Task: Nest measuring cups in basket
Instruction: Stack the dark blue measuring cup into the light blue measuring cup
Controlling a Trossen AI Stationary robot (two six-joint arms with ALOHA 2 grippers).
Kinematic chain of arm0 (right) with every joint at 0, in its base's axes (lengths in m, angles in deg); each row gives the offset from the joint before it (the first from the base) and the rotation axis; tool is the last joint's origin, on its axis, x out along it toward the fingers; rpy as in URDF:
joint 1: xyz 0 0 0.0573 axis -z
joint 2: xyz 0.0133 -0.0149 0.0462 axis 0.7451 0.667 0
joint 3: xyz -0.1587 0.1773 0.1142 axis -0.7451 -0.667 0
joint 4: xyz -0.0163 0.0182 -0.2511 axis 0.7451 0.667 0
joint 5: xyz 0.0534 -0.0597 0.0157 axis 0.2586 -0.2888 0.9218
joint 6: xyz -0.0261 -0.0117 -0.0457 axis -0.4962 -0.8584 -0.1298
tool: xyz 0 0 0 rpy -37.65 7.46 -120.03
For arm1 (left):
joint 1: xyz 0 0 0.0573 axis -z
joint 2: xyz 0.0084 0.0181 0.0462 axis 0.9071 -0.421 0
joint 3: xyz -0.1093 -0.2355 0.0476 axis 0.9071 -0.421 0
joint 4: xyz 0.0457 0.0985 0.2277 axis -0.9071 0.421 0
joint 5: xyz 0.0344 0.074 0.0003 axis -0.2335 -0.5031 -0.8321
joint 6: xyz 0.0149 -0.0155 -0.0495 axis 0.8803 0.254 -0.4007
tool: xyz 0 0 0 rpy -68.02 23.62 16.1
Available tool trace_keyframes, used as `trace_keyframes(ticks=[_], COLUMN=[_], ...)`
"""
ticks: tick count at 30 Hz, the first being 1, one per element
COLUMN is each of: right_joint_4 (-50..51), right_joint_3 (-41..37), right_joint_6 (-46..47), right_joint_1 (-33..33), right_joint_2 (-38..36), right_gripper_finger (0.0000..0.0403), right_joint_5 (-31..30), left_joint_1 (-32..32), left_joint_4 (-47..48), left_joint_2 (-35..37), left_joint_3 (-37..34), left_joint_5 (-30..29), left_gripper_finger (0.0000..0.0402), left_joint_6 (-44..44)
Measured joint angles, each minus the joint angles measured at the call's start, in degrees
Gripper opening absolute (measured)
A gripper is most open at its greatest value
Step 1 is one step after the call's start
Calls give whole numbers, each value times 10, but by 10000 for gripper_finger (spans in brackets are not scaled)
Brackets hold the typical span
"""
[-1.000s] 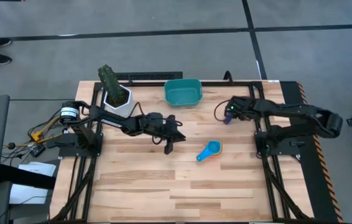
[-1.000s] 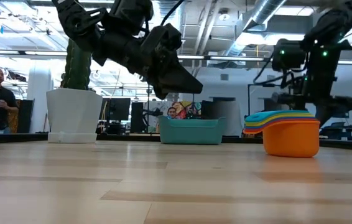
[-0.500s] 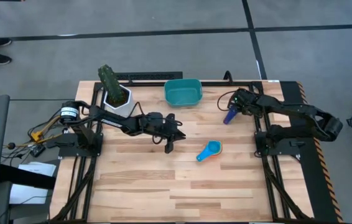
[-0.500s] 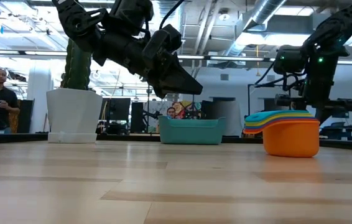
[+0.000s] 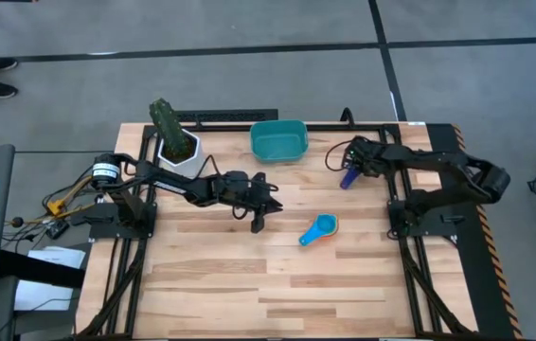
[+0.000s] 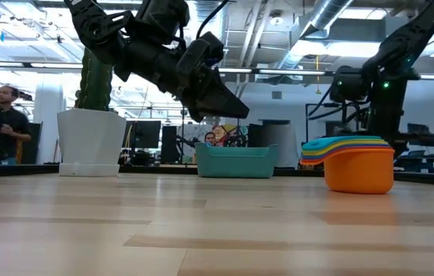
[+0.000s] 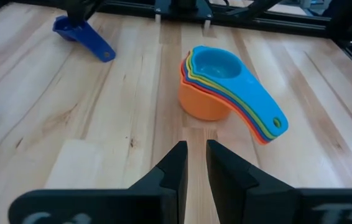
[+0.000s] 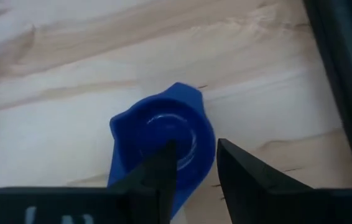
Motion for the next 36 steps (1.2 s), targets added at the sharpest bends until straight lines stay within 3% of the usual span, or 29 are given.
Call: trace_keyframes(ticks=[6,17,25,36], right_joint_4=[-17,-24,-25,-27], right_joint_3=[0,0,0,0], right_joint_6=[-15,-43,-61,-74], right_joint_1=[0,0,-22,-157], right_joint_2=[24,2,-20,-110], right_gripper_finger=[107,12,22,6], right_joint_5=[-3,-41,-69,-174], left_joint_1=[-2,-13,-17,-38], left_joint_4=[13,18,17,16], left_joint_2=[0,0,0,14], left_joint_3=[0,0,0,0], left_joint_5=[-1,-1,-1,-2], left_gripper_finger=[45,45,45,45], left_joint_6=[0,-7,-22,-69])
